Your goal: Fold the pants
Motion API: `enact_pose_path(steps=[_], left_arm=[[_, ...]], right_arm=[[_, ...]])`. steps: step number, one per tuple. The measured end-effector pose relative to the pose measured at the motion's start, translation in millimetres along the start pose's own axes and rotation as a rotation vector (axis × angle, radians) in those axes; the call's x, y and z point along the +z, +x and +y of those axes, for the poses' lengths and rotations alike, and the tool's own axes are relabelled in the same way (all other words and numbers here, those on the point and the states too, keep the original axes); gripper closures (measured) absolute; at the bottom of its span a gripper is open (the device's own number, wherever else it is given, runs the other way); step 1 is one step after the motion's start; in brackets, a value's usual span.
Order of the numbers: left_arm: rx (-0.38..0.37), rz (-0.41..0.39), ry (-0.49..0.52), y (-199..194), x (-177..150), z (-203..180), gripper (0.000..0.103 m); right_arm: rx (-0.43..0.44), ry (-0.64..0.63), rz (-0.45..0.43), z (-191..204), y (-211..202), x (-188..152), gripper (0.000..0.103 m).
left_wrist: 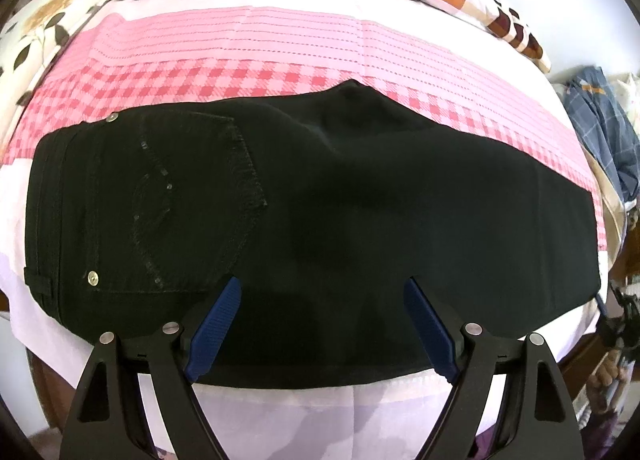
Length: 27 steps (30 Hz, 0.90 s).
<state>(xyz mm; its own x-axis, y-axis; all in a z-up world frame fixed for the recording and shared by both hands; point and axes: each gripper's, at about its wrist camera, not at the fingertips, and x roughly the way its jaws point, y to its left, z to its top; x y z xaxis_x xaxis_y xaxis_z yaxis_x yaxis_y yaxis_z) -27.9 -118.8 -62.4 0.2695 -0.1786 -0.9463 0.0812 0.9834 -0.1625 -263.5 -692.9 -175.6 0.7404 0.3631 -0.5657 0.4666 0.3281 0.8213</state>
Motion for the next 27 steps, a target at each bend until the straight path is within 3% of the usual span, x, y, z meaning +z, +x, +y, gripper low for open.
enact_pose_path(steps=[12,14,17,23,27], left_arm=[[-0.016,0.012,-0.015,1,-7,6,0.019],[-0.021,0.019,-0.024,2,-8,8,0.019],[-0.027,0.01,-0.038,-1,-10,12,0.019],[-0.037,0.022,-0.055,2,-12,17,0.019],[-0.039,0.01,-0.059,-1,-13,19,0.019]], right_arm=[[0.034,-0.026,0.009,12,17,-9,0.058],[0.006,-0.049,0.0,17,14,-10,0.058],[0.038,-0.025,-0.024,16,8,-9,0.059],[0.011,-0.003,0.019,13,22,-10,0.058],[0.053,0.021,0.018,11,27,-11,0.058]])
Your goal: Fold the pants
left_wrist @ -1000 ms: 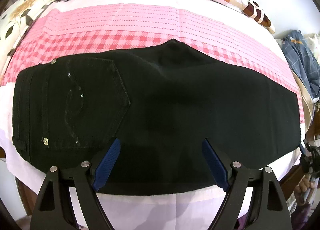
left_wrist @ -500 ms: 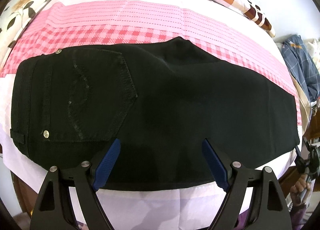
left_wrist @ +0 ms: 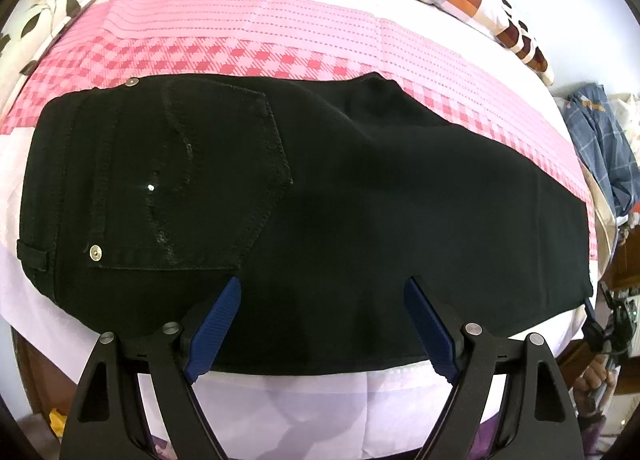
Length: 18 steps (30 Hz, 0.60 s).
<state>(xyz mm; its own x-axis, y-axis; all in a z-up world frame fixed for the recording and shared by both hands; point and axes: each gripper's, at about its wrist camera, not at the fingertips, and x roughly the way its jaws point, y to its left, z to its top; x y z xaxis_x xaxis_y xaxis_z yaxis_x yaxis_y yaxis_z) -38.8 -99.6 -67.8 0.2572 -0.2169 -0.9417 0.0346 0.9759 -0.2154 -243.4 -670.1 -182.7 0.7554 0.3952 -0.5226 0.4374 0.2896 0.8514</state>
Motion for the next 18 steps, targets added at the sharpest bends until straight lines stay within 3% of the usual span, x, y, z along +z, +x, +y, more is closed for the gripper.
enact_pose_path(steps=[3,5,7,18], left_arm=[[0.0,-0.004,-0.001,0,0,3,0.019],[-0.003,0.003,-0.004,1,-1,4,0.019],[-0.005,0.003,-0.005,1,-1,5,0.019],[-0.005,-0.021,-0.056,-6,-5,27,0.019]], right_arm=[[-0.008,-0.014,-0.012,2,6,2,0.067],[-0.035,-0.005,-0.001,0,14,3,0.092],[-0.098,-0.003,-0.002,-2,19,2,0.098],[-0.159,-0.017,-0.115,1,-15,-18,0.099]])
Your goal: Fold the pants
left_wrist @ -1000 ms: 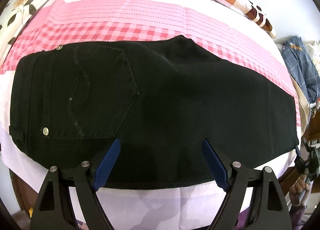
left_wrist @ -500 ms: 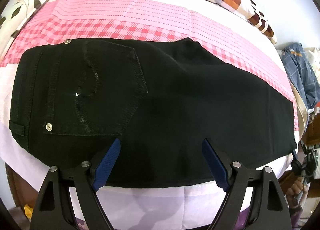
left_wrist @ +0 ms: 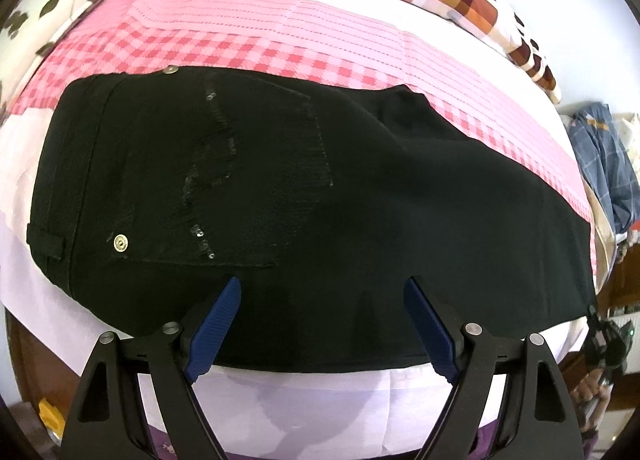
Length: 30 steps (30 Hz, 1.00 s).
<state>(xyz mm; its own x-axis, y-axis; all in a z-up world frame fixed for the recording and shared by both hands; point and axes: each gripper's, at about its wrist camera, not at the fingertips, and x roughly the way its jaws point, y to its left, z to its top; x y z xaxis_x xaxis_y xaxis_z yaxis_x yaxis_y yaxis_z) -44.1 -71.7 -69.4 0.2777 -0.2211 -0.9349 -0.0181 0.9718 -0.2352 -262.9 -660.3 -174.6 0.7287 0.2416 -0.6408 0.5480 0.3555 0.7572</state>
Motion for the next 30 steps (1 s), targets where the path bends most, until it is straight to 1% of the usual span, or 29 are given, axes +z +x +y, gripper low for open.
enact_pose_path(steps=[7,9,10,11,13,15,16,18,19,20,22,23,25,28,29,30], left_arm=[[-0.002,0.0,0.003,-1,-3,4,0.019],[-0.003,-0.006,0.0,-2,-4,6,0.019],[-0.009,-0.009,-0.002,-4,-4,7,0.019],[-0.017,-0.014,-0.005,-5,-5,9,0.019],[-0.038,-0.027,-0.01,-9,-7,14,0.019],[-0.077,-0.032,-0.021,-12,-11,19,0.019],[-0.094,-0.035,-0.027,-13,-12,22,0.019],[-0.116,-0.036,-0.041,-12,-15,28,0.019],[-0.121,-0.03,-0.05,-10,-16,30,0.019],[-0.128,-0.024,-0.056,-8,-17,31,0.019],[-0.143,-0.023,-0.063,-8,-18,34,0.019],[-0.153,-0.028,-0.064,-9,-19,35,0.019],[-0.163,-0.034,-0.061,-12,-21,38,0.019],[-0.165,-0.045,-0.07,-13,-22,47,0.019],[-0.178,-0.047,-0.078,-13,-23,51,0.019],[-0.192,-0.047,-0.085,-13,-23,54,0.019]], right_arm=[[-0.026,0.017,0.003,-4,2,-3,0.099],[-0.045,0.059,-0.004,-9,3,-1,0.099],[-0.034,0.086,-0.011,-12,3,-1,0.094],[-0.025,0.112,-0.022,-14,0,-1,0.092],[-0.009,0.137,-0.047,-8,-8,-7,0.091],[0.048,0.08,0.012,20,-4,-19,0.088],[0.1,0.026,0.106,43,11,-30,0.086],[0.187,0.002,0.275,71,43,-53,0.083],[0.205,0.0,0.343,82,60,-66,0.083],[0.203,-0.006,0.416,93,80,-83,0.083],[0.22,0.007,0.494,102,105,-103,0.083],[0.205,0.015,0.529,104,117,-114,0.083],[0.194,0.032,0.545,103,129,-123,0.083],[0.153,0.042,0.54,99,137,-127,0.076],[0.15,0.048,0.539,98,139,-127,0.073],[0.139,0.054,0.537,96,140,-128,0.072]])
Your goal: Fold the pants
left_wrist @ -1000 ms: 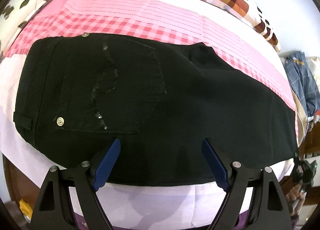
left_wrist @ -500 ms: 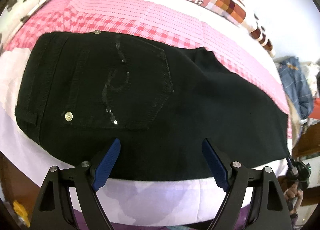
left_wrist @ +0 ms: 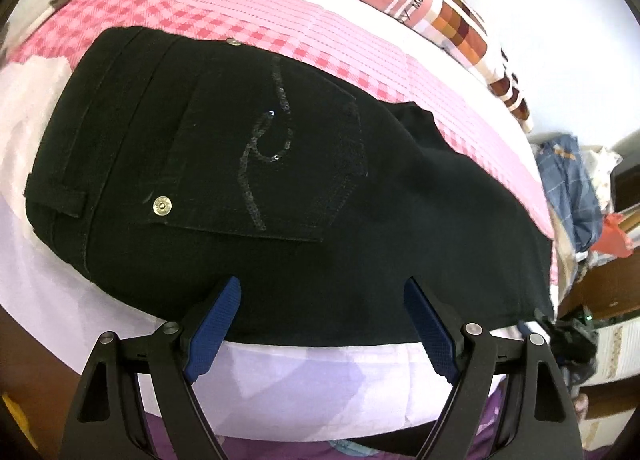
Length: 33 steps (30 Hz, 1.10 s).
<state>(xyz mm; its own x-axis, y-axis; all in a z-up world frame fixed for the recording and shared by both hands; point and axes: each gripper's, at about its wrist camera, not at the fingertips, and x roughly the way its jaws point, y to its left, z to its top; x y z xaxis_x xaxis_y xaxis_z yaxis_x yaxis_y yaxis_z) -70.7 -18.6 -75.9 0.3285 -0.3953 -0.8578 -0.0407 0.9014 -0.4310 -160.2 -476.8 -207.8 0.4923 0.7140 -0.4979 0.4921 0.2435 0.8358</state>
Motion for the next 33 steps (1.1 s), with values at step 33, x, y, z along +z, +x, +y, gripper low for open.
enact_pose_path(steps=[33], left_arm=[[0.025,-0.051,-0.024,-10,-1,17,0.019]], right_arm=[[-0.052,-0.108,-0.006,18,24,-8,0.097]])
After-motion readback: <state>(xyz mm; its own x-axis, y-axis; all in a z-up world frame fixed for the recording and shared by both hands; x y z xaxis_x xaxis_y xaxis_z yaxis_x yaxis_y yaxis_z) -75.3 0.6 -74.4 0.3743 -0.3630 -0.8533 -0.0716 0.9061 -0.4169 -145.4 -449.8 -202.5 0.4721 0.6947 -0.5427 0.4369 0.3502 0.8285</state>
